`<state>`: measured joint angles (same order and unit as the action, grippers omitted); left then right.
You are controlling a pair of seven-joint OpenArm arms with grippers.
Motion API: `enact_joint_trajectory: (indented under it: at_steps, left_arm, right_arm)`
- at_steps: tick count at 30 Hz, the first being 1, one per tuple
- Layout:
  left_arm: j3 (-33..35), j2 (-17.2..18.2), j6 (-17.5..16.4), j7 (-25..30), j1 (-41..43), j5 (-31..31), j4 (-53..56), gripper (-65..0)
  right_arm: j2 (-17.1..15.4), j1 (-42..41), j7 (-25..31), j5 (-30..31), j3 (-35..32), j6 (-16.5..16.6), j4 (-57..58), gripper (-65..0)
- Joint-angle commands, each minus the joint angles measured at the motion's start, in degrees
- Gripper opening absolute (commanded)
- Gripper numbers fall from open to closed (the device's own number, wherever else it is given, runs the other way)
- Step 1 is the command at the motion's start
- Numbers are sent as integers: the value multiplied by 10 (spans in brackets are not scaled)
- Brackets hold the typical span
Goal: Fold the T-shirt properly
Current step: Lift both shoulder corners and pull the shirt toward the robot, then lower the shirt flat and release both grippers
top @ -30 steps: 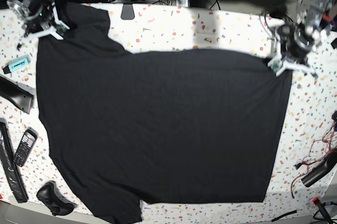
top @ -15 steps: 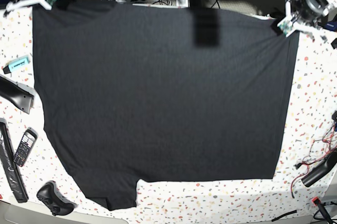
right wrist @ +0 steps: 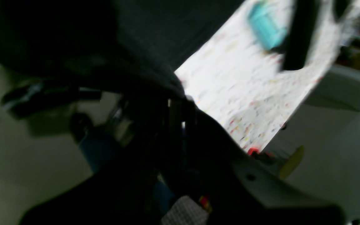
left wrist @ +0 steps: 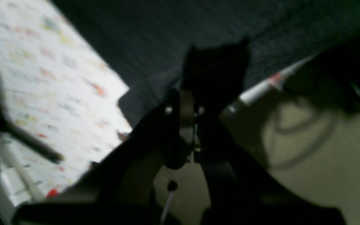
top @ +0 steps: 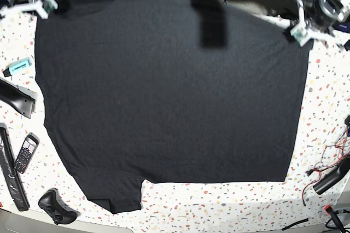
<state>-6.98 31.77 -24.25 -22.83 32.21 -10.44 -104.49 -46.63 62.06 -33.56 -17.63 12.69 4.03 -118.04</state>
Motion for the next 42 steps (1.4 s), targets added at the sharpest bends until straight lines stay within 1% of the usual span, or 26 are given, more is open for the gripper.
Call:
enact_joint_trajectory:
  at_steps: [1,2,5,9,12,14,16,19,20,23,25,28,34,37,42]
  left_arm:
    - [-5,8,21,2,-9,-4,-10,-650]
    - [-5,8,26,2,-17,-4,-10,-650]
    - [-5,8,26,2,-39,-4,-10,-650]
    - [-5,8,26,4,-67,-4,-10,-650]
    - [-5,7,26,9,-94,-4,-9,-650]
    - [-5,4,25,16,-113,-3,-8,-650]
    - [-5,3,26,19,-131,15,-8,-650]
    - [-5,-2,25,19,-158,34,10,-650]
    - [-5,-6,25,20,-168,34,24,-650]
    - [-5,-16,24,47,-198,35,75,-650]
    - [-5,-25,24,51,-216,35,102,-650]
    - [-5,-32,22,65,-237,35,137,-650]
    - [-5,-32,19,82,-267,35,187,-650]
    - [-5,-32,19,99,-281,35,212,-650]
    - [-5,-33,6,108,-289,35,240,-650]
  right_arm:
    - [-6,-16,3,11,5,-9,-9,-650]
    - [-7,-37,3,31,5,-9,-9,-650]
    - [-6,-95,3,79,5,-5,-7,-650]
    - [-5,-162,3,113,4,17,6,-650]
    - [7,-210,3,139,4,26,22,-650]
    - [21,-240,3,154,4,45,37,-650]
    - [33,-269,7,169,4,64,55,-650]
    - [49,-313,23,174,4,82,87,-650]
    - [51,-327,23,182,4,86,97,-650]
    - [52,-365,23,212,4,115,124,-650]
    - [52,-389,23,226,4,131,142,-650]
    - [52,-422,24,228,4,147,172,-650]
    - [52,-472,27,228,4,170,232,-650]
    - [52,-489,32,228,4,170,257,-650]
    - [52,-492,46,228,4,170,265,-650]
